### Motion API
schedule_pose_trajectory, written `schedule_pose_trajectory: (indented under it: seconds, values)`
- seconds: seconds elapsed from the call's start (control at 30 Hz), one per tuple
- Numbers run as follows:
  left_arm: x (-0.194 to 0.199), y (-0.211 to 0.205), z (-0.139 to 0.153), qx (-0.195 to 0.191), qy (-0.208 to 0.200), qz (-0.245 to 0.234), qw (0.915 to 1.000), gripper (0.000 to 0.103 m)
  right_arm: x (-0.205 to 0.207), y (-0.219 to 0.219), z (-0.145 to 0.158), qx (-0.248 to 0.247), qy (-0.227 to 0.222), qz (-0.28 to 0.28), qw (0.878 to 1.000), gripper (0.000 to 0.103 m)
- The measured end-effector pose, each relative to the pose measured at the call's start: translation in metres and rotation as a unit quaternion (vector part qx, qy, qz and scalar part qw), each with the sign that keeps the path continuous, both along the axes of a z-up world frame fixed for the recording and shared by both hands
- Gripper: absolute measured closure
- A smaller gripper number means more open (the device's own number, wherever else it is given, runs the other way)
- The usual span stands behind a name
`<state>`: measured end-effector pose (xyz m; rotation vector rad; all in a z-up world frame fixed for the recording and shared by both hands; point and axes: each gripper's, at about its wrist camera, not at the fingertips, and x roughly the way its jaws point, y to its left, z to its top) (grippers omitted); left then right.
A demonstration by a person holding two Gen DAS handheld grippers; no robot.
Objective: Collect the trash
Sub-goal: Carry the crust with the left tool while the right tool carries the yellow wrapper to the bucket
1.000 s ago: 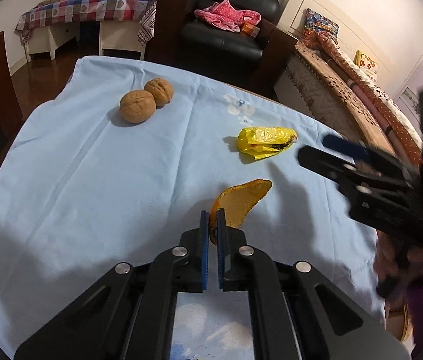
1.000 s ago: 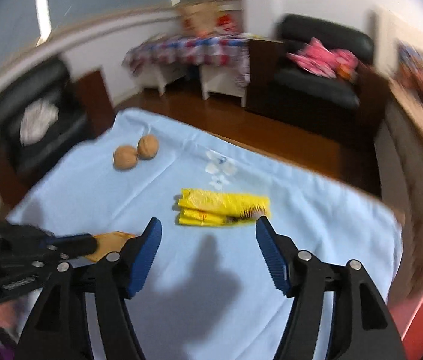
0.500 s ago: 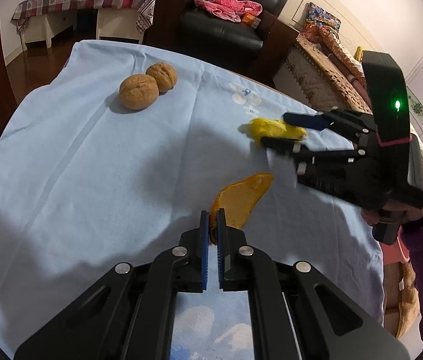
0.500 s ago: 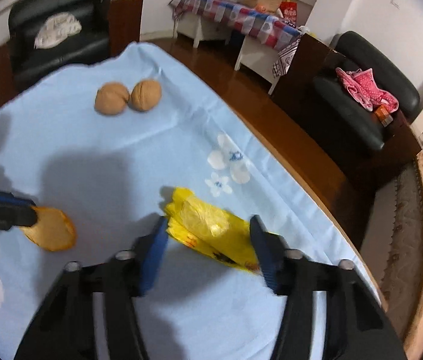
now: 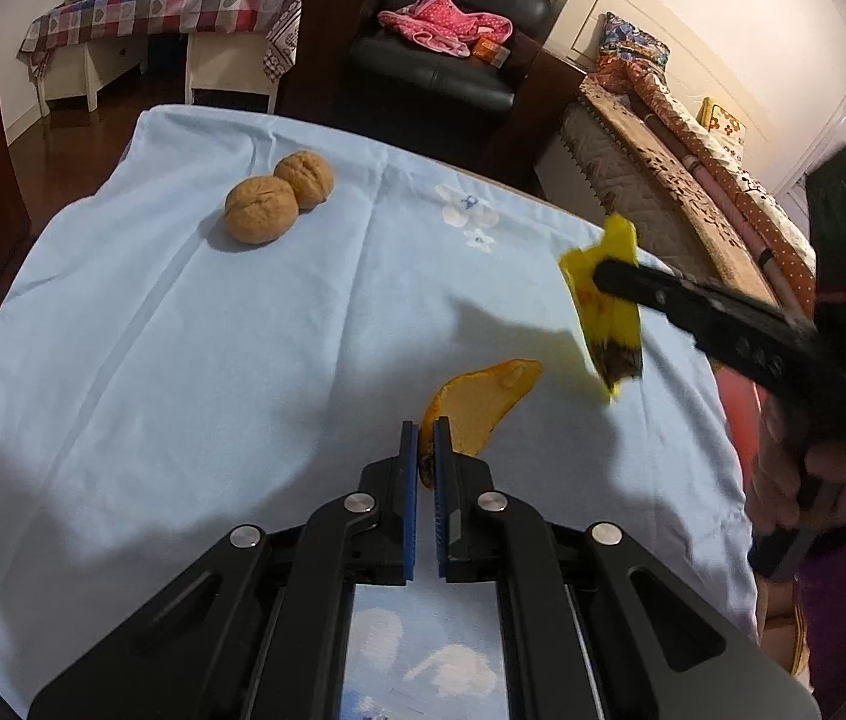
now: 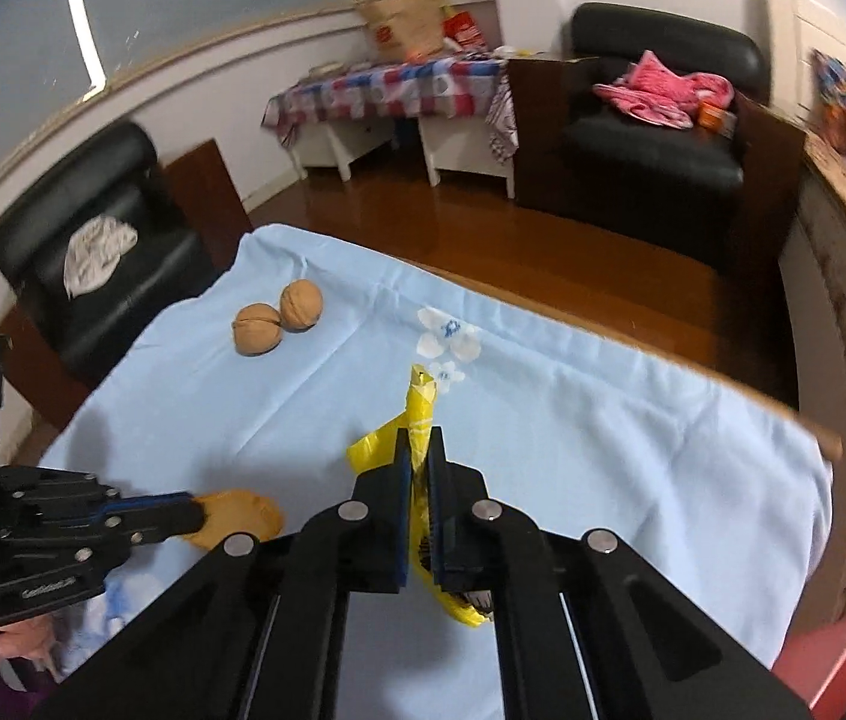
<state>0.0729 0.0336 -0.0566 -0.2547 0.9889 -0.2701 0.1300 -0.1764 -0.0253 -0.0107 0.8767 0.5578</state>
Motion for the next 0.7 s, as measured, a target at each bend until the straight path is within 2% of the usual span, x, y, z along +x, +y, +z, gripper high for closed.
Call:
schedule_pose_trajectory:
  seconds: [0.4, 0.7]
  values:
    - [-0.008, -0.022, 0.013, 0.008, -0.013, -0.021, 0.9997, 0.099, -0.067, -0.03, 0.002, 0.047, 0.011, -0.062, 0.997, 0.099]
    - [-0.013, -0.046, 0.021, 0.019, -0.021, -0.041, 0.9988, 0.099, -0.095, -0.063, 0.006, 0.074, 0.011, -0.1, 0.992, 0.099]
